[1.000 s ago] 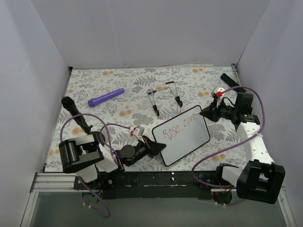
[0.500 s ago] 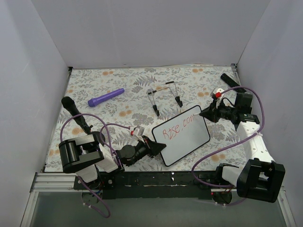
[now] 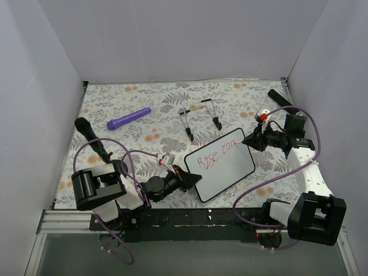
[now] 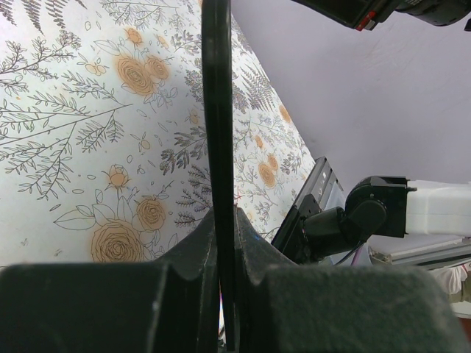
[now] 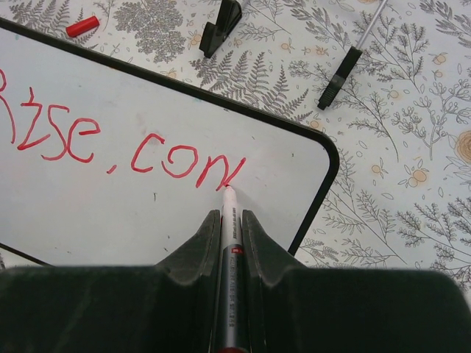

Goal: Write a sentence on the whiteboard
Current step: Write on the whiteboard with the whiteboard.

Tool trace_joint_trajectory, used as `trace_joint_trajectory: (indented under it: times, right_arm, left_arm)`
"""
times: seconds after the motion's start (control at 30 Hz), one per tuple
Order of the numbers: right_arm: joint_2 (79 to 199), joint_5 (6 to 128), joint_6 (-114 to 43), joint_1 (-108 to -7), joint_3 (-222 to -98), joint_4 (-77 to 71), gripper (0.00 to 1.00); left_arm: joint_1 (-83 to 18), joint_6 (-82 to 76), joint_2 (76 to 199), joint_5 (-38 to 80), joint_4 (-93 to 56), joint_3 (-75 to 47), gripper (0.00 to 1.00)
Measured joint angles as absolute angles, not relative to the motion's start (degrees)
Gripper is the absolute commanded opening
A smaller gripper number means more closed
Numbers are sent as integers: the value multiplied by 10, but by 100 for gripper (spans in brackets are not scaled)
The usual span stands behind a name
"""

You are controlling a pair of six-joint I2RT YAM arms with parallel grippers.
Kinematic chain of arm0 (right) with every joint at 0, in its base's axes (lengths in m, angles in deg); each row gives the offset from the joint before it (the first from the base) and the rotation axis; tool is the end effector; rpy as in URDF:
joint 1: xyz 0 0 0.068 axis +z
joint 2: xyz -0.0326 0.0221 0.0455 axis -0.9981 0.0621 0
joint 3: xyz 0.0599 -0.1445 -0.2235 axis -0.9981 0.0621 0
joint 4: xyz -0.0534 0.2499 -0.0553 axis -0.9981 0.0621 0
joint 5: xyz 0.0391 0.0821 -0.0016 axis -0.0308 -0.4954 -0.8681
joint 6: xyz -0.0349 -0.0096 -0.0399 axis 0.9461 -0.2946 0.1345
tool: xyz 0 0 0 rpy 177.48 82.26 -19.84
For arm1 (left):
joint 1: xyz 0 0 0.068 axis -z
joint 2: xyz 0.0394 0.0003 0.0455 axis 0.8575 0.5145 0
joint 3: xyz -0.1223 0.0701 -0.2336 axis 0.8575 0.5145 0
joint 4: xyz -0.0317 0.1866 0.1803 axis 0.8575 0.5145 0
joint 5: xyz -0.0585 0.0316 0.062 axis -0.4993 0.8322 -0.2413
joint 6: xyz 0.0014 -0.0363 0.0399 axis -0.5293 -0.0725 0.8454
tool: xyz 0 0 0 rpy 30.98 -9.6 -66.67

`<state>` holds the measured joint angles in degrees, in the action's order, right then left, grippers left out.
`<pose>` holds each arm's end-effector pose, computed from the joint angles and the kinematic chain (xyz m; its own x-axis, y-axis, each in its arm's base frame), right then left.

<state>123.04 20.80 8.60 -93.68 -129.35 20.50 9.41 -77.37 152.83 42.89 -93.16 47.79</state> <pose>0.2303 -0.0004 0.2592 -0.2484 -0.3302 -0.9106 -0.8132 0.5819 0.0108 0.0933 -0.2134 0.1400 -0.8186 -0.5682 -0.0834 0.0345 0.0964 -0.9947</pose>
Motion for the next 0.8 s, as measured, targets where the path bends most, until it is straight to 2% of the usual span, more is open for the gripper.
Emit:
trace_joint_trajectory:
  times: [0.8]
  right_arm:
    - [1227,235,37,-935,-1299,149,1]
  left_arm:
    - [94,-773,1530,428,-932,478,0]
